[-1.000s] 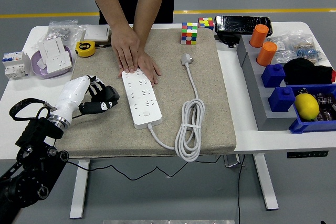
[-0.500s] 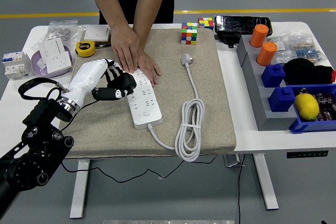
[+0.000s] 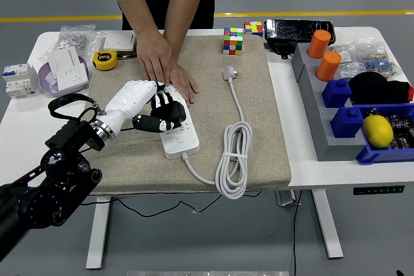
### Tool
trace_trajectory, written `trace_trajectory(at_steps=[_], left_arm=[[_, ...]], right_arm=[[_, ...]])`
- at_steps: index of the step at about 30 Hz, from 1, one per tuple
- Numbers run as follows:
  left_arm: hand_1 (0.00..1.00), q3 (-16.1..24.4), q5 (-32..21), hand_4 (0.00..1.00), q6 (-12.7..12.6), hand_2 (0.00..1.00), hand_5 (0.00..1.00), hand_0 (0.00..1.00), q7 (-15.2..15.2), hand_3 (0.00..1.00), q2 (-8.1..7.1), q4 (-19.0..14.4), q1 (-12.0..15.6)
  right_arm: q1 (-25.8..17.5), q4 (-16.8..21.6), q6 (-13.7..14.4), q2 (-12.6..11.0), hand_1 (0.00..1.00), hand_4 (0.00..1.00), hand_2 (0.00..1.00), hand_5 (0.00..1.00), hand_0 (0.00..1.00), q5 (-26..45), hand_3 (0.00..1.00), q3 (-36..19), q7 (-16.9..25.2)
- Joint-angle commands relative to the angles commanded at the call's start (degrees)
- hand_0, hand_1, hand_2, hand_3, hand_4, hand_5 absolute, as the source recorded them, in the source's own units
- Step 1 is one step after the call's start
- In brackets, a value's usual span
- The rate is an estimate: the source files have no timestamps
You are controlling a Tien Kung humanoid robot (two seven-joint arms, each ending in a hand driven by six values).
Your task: Pick up the plug,place it near the board,insert it into the board,press the button
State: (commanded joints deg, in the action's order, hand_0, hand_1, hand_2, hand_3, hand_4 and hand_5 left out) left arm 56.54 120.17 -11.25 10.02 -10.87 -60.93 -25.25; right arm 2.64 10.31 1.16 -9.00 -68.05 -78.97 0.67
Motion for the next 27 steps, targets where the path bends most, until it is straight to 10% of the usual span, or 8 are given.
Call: trace_trajectory(at_steps=[27], left_arm=[[0.338, -3.67, 2.07, 0.505, -2.75, 0.260, 0.144, 0.478, 1.99, 0.306, -1.22, 8.80, -4.67]], right_arm=[[0.19, 0.00, -0.04, -0.39, 0.895, 0.998, 0.830, 0.998, 0.928, -0.12, 0.859, 0.29, -0.08]])
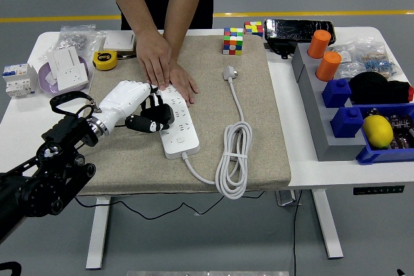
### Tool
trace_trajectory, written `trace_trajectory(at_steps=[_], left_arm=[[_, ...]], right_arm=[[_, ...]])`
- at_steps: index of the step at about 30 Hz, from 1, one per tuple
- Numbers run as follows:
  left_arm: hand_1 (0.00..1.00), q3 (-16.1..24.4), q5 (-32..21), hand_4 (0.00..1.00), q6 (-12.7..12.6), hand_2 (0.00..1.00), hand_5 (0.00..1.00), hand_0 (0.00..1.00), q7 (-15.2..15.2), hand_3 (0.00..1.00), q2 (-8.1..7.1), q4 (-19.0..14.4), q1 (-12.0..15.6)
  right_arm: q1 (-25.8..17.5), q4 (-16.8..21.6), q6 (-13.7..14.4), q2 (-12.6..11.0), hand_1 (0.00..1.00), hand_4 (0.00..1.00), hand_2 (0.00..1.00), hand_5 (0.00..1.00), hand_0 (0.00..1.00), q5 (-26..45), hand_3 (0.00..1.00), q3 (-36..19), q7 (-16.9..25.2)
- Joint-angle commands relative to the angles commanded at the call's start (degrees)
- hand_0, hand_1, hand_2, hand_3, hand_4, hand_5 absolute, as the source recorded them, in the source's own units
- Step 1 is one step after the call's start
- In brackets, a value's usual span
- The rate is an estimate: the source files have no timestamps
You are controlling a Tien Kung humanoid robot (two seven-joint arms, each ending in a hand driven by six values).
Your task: Pick up the plug,place it near the board,insert it into the board,press the button
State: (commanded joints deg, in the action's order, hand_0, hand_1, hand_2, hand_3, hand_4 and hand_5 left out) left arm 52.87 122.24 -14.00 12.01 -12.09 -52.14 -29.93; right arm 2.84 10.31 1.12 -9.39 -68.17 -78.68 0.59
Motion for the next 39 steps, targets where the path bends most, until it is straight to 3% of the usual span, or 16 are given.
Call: trace_trajectory(at_steps=[16, 37, 39], left_arm=[[0.348, -0.36, 1.55, 0.502, -0.75, 0.263, 0.143, 0.478, 0.45, 0.309, -0.03, 2.78, -1.29], [0.351, -1.49, 3.42, 0.499, -0.78, 0.264, 0.140, 0.478, 0.15, 0.311, -1.31, 3.26, -2.48], [0.355, -1.56, 3.69, 0.474, -0.66, 0.265, 0.105, 0.481, -0.01, 0.311, -1.38, 3.17, -2.49]], right_arm=[[0.08, 0.00, 0.00, -0.15, 0.896, 0.998, 0.830, 0.998, 0.928, 0.09, 0.859, 0.07, -0.03], [0.36, 0.00, 0.04, -0.13, 0.896, 0.998, 0.831, 0.998, 0.929, 0.31, 0.859, -0.13, 0.05], [0.37, 0.00, 0.05, -0.13, 0.896, 0.998, 0.830, 0.998, 0.929, 0.33, 0.859, -0.12, 0.07]])
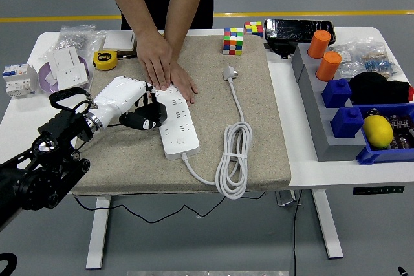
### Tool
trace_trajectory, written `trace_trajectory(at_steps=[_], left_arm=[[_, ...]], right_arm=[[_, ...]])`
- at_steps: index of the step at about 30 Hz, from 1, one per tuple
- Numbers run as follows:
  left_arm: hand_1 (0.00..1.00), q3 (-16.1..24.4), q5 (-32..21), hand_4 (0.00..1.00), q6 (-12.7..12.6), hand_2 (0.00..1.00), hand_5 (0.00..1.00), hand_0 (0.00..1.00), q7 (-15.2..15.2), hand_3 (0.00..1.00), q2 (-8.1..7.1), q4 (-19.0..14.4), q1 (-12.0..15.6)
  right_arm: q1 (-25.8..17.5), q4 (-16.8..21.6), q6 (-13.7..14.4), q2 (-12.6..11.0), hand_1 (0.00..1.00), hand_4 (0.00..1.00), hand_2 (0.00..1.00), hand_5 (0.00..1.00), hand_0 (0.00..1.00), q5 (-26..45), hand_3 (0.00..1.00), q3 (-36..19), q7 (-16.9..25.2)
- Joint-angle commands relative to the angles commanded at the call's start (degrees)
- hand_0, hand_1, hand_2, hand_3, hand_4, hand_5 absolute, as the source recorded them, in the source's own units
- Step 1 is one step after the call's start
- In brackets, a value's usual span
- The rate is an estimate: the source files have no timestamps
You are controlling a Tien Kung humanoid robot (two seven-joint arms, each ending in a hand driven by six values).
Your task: Pick up the plug,place it near the board,insert it into the board,press the button
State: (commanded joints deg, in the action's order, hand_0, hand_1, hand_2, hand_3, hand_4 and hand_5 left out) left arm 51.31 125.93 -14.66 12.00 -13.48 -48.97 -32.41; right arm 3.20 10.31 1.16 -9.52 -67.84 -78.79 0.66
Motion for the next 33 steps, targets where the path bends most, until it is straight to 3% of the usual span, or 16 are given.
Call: trace_trajectory(at_steps=[33], left_arm=[[0.362, -2.81, 3.44, 0.415, 0.07, 0.269, 0.075, 0.480, -1.20, 0.305, -1.18, -0.06, -0.71]], right_arm=[[-0.07, 0.00, -0.02, -0.24, 0.896, 0.998, 0.831, 0.998, 0.929, 0.01, 0.859, 0.25, 0.03]])
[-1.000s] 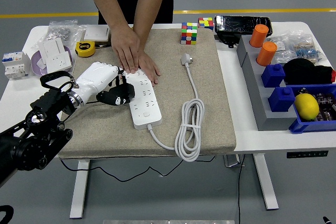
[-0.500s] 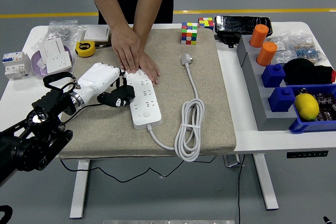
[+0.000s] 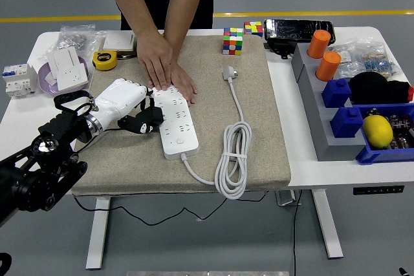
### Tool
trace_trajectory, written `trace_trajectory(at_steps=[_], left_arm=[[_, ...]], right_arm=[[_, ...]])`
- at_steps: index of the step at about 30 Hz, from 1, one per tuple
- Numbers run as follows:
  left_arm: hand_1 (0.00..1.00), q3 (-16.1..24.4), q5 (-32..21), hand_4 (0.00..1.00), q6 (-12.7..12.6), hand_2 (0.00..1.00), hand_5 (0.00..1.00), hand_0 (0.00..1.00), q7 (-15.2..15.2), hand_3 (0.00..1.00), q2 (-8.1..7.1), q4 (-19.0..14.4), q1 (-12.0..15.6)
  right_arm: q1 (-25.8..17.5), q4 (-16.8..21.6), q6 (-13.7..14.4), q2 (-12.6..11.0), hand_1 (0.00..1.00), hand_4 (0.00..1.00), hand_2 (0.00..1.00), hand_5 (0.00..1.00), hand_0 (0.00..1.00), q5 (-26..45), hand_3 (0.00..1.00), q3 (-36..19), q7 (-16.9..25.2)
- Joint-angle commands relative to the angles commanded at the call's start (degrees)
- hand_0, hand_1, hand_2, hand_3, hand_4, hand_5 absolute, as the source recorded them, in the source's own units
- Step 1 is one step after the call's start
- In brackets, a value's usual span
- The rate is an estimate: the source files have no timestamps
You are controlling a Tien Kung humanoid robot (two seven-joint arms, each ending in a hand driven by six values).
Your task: Pick up the plug,place it near the board,insert it into the board,press the button
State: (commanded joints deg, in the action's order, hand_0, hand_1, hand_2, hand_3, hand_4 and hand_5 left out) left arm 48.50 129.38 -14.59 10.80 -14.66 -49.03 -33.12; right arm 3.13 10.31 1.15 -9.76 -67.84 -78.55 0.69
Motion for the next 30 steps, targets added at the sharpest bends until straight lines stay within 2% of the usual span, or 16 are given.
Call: trace_trajectory(at_steps=[13, 14, 19, 20, 25, 26, 30], left_arm=[[0.369, -0.30, -0.68, 0.459, 0.81, 0.308, 0.105, 0.487, 0.23, 0.346, -0.06, -0.09, -0.46], [0.466, -0.30, -0.80, 0.721, 0.91, 0.419, 0.211, 0.517, 0.25, 0.451, -0.07, -0.09, -0.47], [0.466, -0.28, -1.25, 0.721, 1.24, 0.419, 0.211, 0.517, 0.34, 0.451, -0.06, -0.03, -0.50], [0.686, -0.20, -1.35, 0.784, 1.25, 0.663, 0.235, 0.583, 0.35, 0.569, -0.05, -0.03, -0.52], [0.686, 0.06, -1.53, 0.784, 1.29, 0.663, 0.235, 0.583, 0.38, 0.569, -0.02, -0.02, -0.67], [0.782, 0.10, -1.51, 0.811, 1.30, 0.746, 0.255, 0.637, 0.37, 0.659, -0.01, -0.02, -0.68], [0.782, 0.12, -1.42, 0.811, 1.35, 0.746, 0.255, 0.637, 0.33, 0.659, 0.05, -0.04, -0.68]], right_arm=[[0.11, 0.00, -0.01, -0.07, 0.896, 0.998, 0.831, 0.998, 0.930, 0.04, 0.859, -0.21, 0.04], [0.14, 0.00, -0.02, -0.06, 0.896, 0.998, 0.831, 0.998, 0.929, 0.09, 0.859, -0.19, 0.06], [0.21, 0.00, -0.13, -0.02, 0.896, 0.998, 0.831, 0.998, 0.929, 0.15, 0.859, -0.18, 0.00], [0.21, 0.00, -0.13, -0.01, 0.896, 0.998, 0.831, 0.998, 0.930, 0.11, 0.860, -0.22, 0.00], [0.29, 0.00, -0.11, -0.01, 0.896, 0.998, 0.831, 0.998, 0.930, 0.01, 0.860, -0.34, 0.00], [0.29, 0.00, -0.11, -0.01, 0.896, 0.998, 0.831, 0.998, 0.930, 0.00, 0.859, -0.36, 0.00], [0.28, 0.00, -0.14, -0.04, 0.896, 0.998, 0.831, 0.998, 0.930, -0.02, 0.859, -0.44, 0.00]])
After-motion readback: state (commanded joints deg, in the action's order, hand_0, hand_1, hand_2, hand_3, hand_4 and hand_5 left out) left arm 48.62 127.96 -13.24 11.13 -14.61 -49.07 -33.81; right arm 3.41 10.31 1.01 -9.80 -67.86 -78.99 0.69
